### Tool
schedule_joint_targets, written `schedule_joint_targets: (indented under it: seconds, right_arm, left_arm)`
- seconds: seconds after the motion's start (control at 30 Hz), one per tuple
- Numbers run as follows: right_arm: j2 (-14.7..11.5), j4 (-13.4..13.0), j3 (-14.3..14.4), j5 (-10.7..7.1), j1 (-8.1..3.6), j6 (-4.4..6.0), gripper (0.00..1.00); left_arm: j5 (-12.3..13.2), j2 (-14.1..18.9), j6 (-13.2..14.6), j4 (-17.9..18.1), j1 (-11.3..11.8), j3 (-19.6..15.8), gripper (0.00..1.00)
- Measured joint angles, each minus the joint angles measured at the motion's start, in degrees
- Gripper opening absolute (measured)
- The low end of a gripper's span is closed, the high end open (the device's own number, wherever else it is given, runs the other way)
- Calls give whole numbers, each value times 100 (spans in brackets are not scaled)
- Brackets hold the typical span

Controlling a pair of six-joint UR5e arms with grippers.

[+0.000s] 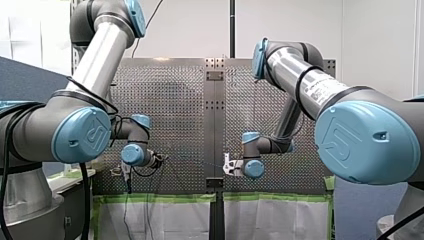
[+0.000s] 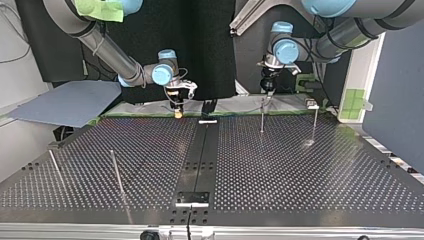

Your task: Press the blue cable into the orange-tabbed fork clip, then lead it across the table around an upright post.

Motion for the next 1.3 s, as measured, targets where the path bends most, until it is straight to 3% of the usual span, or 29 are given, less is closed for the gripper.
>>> schedule_joint_targets:
  seconds: [0.37, 1.03, 1.3]
  right_arm:
    - [22, -11, 0, 0, -2, 2, 0]
    - [108, -29, -20, 0, -2, 2, 0]
    - [135, -7, -56, -4, -2, 1, 0]
  left_arm:
    - [12, 1, 144, -83, -15, 0, 100]
    - [106, 3, 1219, -537, -189, 220, 100]
    - [-10, 2, 1137, -680, -312, 375, 100]
